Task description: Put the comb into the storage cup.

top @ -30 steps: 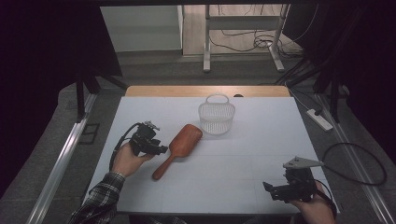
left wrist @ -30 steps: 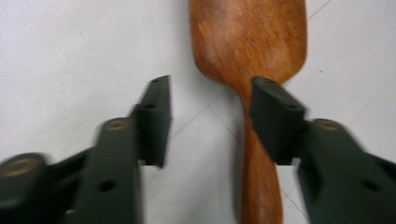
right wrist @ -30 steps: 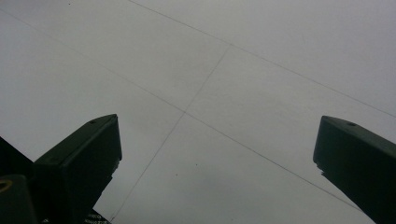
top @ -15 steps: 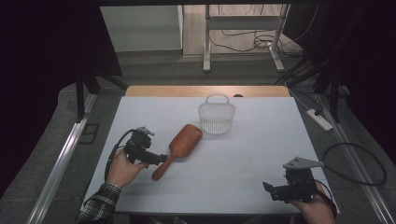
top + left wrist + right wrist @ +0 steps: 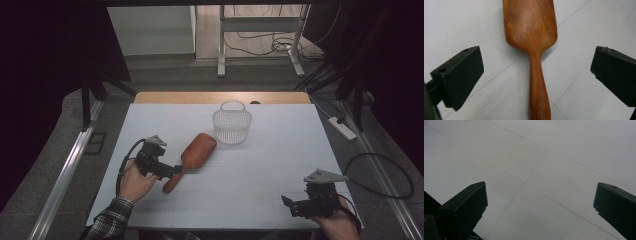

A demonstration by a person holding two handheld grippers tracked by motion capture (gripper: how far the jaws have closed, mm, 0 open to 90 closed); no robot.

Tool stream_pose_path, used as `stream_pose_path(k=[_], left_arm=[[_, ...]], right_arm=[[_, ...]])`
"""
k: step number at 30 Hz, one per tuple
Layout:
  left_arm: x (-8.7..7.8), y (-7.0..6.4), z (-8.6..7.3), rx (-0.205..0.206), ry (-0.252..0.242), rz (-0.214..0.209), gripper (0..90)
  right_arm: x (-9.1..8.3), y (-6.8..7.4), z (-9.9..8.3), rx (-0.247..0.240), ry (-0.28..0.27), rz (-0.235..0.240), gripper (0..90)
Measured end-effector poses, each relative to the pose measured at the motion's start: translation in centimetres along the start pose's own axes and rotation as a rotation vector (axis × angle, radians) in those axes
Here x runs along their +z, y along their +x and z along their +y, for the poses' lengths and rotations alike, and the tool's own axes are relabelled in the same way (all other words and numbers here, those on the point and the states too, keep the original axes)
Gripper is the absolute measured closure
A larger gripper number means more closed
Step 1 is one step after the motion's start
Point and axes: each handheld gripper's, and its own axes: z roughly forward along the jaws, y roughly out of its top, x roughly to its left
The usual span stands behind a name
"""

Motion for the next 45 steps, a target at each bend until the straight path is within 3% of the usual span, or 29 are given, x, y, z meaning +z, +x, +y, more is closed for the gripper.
stream_pose_path(k=[10,21,31,45], left_arm=[[1.3,-0.4,0.1,0.038,0.039,0.008,0.0],[3.5,-0.4,0.4,0.002,0.116,0.033,0.0],[5.4,-0.4,0.6,0.005,0.211,0.056,0.0],[6.5,-0.7,1.0,0.004,0.272,0.091,0.0]], right_arm=[[-0.3,0.3,-0.1,-0.019,-0.018,-0.01,0.0],[-0.2,0.3,-0.1,-0.019,-0.002,-0.002,0.0],[-0.1,0.3,-0.1,-0.019,0.004,0.001,0.0],[0.0,0.3,-0.1,-0.022,0.01,0.002,0.0]])
